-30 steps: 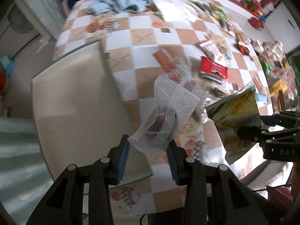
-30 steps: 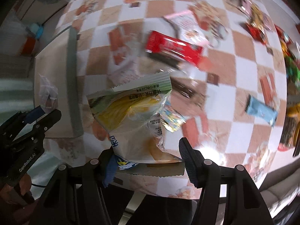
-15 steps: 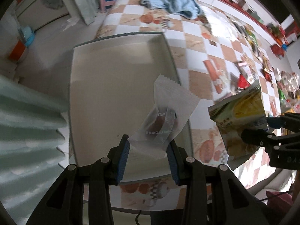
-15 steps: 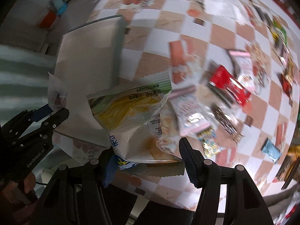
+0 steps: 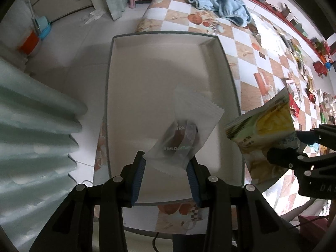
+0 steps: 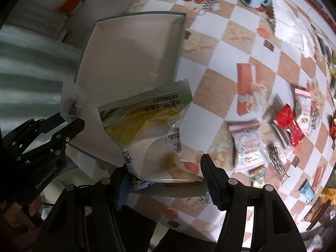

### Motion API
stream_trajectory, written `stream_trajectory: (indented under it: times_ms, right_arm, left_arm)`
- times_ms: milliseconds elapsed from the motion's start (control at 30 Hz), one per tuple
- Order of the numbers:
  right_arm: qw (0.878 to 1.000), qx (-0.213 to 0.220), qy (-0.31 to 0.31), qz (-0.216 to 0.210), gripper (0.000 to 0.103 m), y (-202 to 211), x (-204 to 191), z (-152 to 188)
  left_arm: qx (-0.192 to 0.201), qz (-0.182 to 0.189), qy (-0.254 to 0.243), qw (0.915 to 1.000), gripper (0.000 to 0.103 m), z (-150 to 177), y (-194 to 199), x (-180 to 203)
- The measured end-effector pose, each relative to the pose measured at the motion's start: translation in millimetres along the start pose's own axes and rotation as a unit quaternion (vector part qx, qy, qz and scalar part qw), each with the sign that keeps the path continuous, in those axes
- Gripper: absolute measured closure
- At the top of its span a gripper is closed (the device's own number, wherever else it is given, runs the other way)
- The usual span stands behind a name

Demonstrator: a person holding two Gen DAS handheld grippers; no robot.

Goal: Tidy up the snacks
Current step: 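Carry the clear packet and yellow bread bag over the white tray with both tools, then open left tool dropping the clear packet while right tool releases the bread bag into tray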

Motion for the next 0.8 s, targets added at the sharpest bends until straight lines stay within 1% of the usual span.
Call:
stream_trajectory:
  times_ms: [167, 367, 500, 800]
  right_arm:
    - [1.000, -0.008, 0.011, 0.003, 0.040, -7.7, -15.3, -11.4]
    - [0.999, -0.023, 0.025, 0.006, 0.040, -19.1, -26.5, -10.3]
    - [0.999, -0.034, 0.028, 0.005, 0.040, -26.2, -24.3, -9.6]
    - [0.997, -0.053, 0.046, 0.017, 0.040, -43.2, -38.0, -15.4]
  left_arm:
    - [-0.010, 0.000, 0.005, 0.9999, 0.060, 1.8, -7.0, -6.0]
    - [-0.024, 0.000, 0.008, 0.9997, 0.060, 5.0, -16.1, -10.1]
    - [-0.032, -0.002, 0.007, 0.9995, 0.060, 7.9, -21.7, -10.5]
    - [-0.047, -0.008, 0.005, 0.9988, 0.060, 11.0, -33.6, -7.4]
Point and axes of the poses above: each gripper's, at about its wrist camera, not at the fingertips, and y roughly against the way its jaws point, x to its right, z to its underside, the point moved 1 cm from there along -y, roughly the way its jaws point, and after that the axes turned 4 degrees about -x, right-handed, at the moved point
